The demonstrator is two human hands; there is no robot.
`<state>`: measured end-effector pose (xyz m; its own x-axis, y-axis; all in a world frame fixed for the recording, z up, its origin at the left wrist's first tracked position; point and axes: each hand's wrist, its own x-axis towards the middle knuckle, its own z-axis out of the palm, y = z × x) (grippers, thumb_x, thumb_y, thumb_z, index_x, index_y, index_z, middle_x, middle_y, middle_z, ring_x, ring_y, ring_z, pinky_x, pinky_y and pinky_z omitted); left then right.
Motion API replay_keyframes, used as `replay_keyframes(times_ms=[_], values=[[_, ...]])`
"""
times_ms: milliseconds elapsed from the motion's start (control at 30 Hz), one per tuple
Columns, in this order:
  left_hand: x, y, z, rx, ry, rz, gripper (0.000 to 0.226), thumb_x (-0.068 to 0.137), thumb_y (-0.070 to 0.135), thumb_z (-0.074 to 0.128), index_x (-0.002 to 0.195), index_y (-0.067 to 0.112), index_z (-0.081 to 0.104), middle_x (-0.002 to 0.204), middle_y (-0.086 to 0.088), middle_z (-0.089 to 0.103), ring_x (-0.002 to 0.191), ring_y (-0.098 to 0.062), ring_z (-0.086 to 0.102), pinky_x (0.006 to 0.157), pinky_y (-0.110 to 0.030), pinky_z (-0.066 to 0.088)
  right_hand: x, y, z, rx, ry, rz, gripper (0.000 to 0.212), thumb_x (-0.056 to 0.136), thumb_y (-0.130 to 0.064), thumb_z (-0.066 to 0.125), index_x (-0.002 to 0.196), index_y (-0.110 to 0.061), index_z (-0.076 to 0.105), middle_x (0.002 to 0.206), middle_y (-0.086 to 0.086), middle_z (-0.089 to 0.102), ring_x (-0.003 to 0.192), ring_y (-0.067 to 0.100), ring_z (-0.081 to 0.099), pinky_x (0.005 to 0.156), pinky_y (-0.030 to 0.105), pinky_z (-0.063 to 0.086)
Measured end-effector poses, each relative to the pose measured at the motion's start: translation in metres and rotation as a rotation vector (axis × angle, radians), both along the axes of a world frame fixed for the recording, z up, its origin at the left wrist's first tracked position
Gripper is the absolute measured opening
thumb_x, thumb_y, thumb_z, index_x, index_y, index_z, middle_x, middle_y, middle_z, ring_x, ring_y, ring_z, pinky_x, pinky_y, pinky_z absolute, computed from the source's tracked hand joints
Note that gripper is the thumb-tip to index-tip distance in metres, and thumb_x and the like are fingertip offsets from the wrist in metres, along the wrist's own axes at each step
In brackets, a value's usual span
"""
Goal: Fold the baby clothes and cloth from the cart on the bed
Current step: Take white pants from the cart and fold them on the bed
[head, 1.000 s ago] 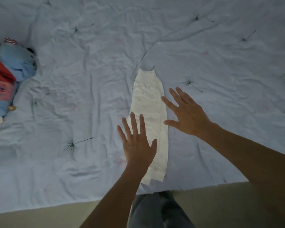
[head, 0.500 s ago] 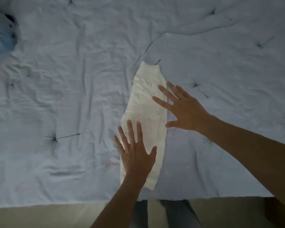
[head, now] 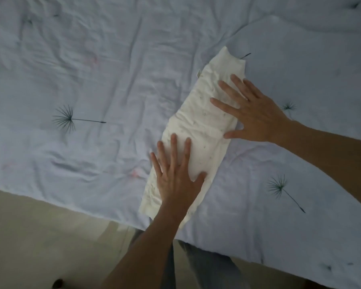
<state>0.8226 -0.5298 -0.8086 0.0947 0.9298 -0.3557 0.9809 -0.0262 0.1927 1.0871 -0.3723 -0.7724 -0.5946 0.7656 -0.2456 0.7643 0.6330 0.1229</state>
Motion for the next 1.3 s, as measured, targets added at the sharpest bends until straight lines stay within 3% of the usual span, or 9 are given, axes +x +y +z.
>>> replay_keyframes(times_ms=[333,767,1033,1300], values=[[-0.003,-0.011,-0.013,0.04,-0.051,0.027,0.103,0.093,0.085,0.044,0.172,0.032,0.003,0.179,-0.011,-0.013,0.163,-0.044,-0.014,0.129,-0.067,0.004,0.002,0.022,-0.023,-0.008,-0.011,0.114,0.113,0.086,-0.095,0.04,0.17,-0.029,0.007,0.178,0.013,-0.002,0.164,0.039,0.001,0.128,0.059,0.017],[-0.009,-0.021,-0.007,0.033,-0.069,-0.015,0.086,0.103,0.07,0.032,0.172,0.025,0.006,0.178,-0.015,-0.009,0.163,-0.046,-0.012,0.129,-0.068,0.009,0.011,0.045,-0.013,-0.001,0.003,0.223,0.08,0.102,-0.066,0.033,0.17,-0.03,0.012,0.178,0.01,0.0,0.163,0.042,0.003,0.129,0.061,0.017],[-0.014,-0.025,0.01,-0.054,-0.024,-0.009,0.091,0.098,0.056,0.042,0.171,0.027,-0.005,0.177,-0.013,-0.018,0.162,-0.046,-0.017,0.128,-0.07,0.008,0.005,0.055,0.003,0.029,-0.015,0.223,0.074,0.104,-0.054,0.038,0.17,-0.031,0.013,0.178,0.007,-0.001,0.163,0.041,0.004,0.128,0.059,0.018],[-0.033,-0.035,0.016,-0.107,0.005,-0.001,0.093,0.098,0.059,0.041,0.171,0.026,-0.004,0.178,-0.01,-0.016,0.163,-0.043,-0.016,0.128,-0.07,0.008,-0.009,0.067,0.025,0.027,-0.006,0.25,0.071,0.105,-0.056,0.038,0.169,-0.028,0.024,0.178,0.009,0.0,0.163,0.041,0.005,0.129,0.059,0.018]])
